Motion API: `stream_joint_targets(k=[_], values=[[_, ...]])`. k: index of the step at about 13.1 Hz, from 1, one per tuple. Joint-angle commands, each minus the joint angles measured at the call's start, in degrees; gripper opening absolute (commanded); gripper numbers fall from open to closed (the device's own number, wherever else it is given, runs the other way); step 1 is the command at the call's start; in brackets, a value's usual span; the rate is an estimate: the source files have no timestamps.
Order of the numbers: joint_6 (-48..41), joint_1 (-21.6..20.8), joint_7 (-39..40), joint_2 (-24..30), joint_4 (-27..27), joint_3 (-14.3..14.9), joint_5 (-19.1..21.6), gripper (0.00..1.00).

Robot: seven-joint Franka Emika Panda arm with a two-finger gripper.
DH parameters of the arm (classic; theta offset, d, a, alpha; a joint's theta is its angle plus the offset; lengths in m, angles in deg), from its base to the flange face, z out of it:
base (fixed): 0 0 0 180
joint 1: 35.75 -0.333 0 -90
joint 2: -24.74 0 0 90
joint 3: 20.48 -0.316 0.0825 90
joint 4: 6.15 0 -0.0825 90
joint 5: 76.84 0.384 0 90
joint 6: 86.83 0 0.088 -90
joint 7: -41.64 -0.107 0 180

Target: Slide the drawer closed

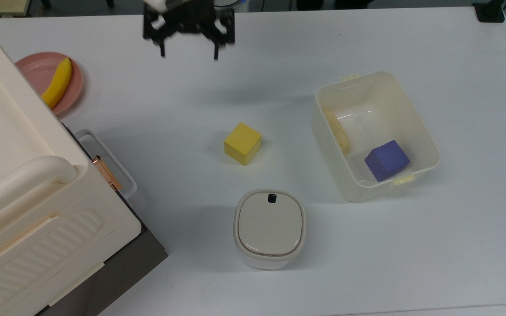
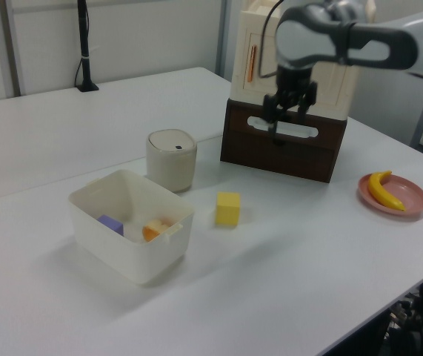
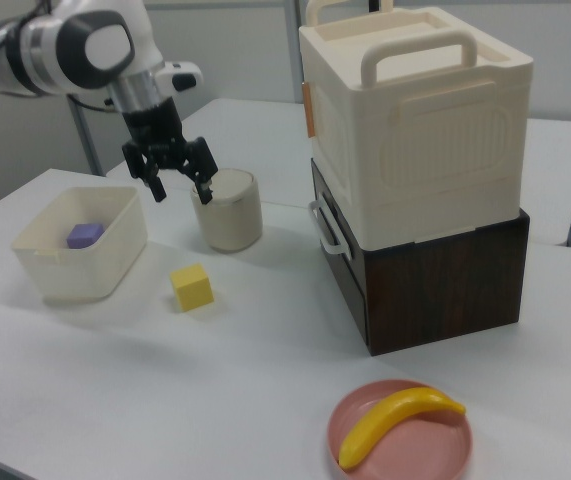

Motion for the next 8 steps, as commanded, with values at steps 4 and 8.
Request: stream_joint_targets(k=[4, 8], values=[[-1.18, 1.68, 5.74, 3.23, -1.51, 5.43, 9.91, 1.00], [-1.53, 2.48, 5.91, 3.05, -1.87, 5.52, 10.44, 1.00]])
